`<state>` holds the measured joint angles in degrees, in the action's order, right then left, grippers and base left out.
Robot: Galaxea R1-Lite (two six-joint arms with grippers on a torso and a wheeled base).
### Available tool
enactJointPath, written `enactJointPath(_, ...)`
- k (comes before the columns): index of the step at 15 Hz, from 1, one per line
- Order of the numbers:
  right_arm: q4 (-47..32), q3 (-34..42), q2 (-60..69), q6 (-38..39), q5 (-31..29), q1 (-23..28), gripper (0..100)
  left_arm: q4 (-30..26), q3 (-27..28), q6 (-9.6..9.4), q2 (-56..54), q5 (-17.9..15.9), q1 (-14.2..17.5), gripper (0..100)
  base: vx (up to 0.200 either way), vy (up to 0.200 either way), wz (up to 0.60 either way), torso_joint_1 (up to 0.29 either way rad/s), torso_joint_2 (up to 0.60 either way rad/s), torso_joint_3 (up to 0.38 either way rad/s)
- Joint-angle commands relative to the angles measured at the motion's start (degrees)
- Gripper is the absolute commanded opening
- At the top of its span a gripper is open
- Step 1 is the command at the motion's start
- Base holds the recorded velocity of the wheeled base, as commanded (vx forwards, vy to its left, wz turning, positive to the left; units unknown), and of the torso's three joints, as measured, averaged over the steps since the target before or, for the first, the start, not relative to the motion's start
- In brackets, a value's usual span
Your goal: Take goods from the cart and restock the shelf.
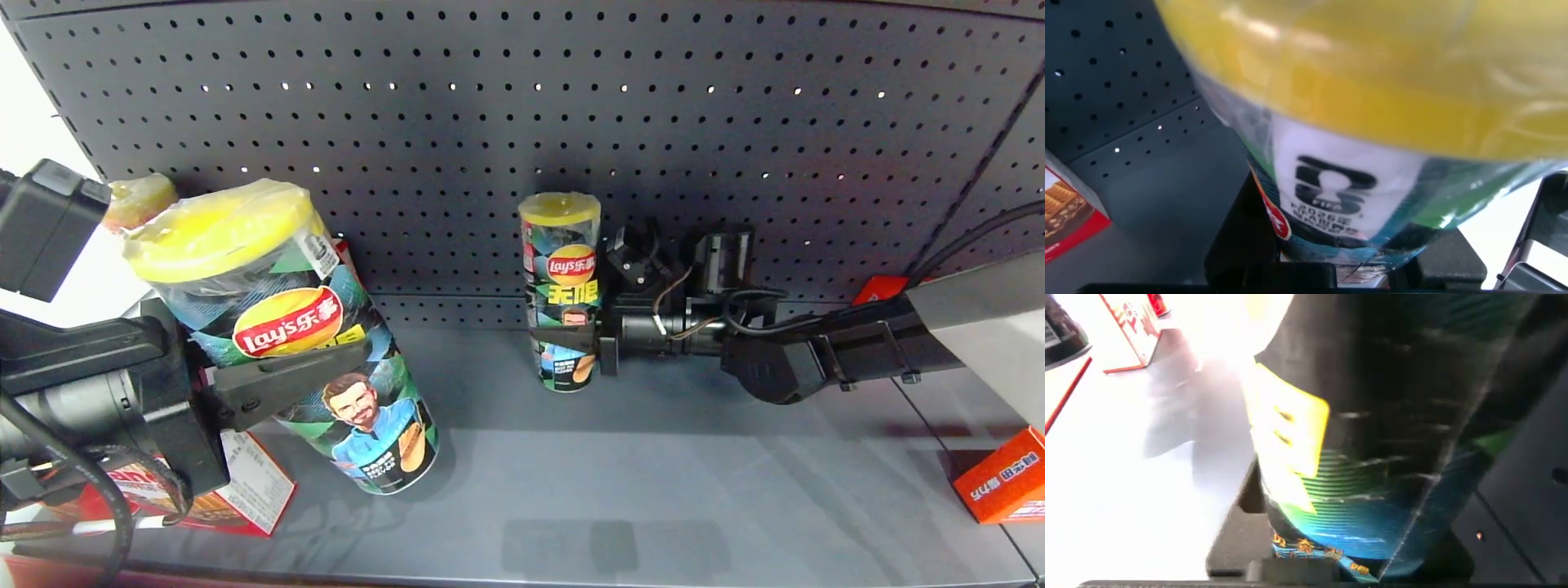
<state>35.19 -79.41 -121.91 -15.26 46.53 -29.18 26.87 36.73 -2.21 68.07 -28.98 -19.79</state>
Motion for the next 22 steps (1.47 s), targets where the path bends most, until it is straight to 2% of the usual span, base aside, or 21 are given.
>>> enactJointPath(1, 0.0, 2.0, 3.0, 0.0, -0.7, -0.1, 0, 0.2, -0.4, 0.01, 0.0, 0.0, -0.1, 0, 0.000, 0.000, 0.00, 0.000, 0.00, 0.000)
enactJointPath(5, 0.0, 7.4, 8.9, 0.0, -2.5, -0.2, 0, 0.2, -0.5, 0.01, -0.2, -0.1, -0.3, 0, 0.000, 0.000, 0.00, 0.000, 0.00, 0.000)
enactJointPath(8, 3.1, 11.9, 13.9, 0.1, -8.0, -0.5, 0, 0.0, -0.5, 0.01, -0.3, -0.3, -0.3, 0, 0.000, 0.000, 0.00, 0.000, 0.00, 0.000)
enactJointPath(10, 4.9, 16.0, 17.0, 0.8, -9.3, -1.7, 0, -0.1, -0.5, 0.01, -0.4, -0.3, -0.2, 0, 0.000, 0.000, 0.00, 0.000, 0.00, 0.000)
enactJointPath(13, 10.5, 26.1, 22.2, 2.7, -13.8, -5.4, 0, -0.1, -0.5, 0.01, -0.5, -0.3, -0.1, 0, 0.000, 0.000, 0.00, 0.000, 0.00, 0.000)
enactJointPath(17, 28.1, 42.9, 23.5, 6.0, -23.9, -13.7, 0, -0.1, -0.5, -0.08, -0.5, 0.0, -0.1, 0, 0.000, 0.000, 0.00, 0.000, 0.00, 0.000)
enactJointPath(22, 39.4, 53.4, 20.9, 6.3, -24.9, -14.5, 0, -0.1, -0.5, -0.08, -0.3, 0.1, -0.2, 0, 0.000, 0.000, 0.00, 0.000, 0.00, 0.000)
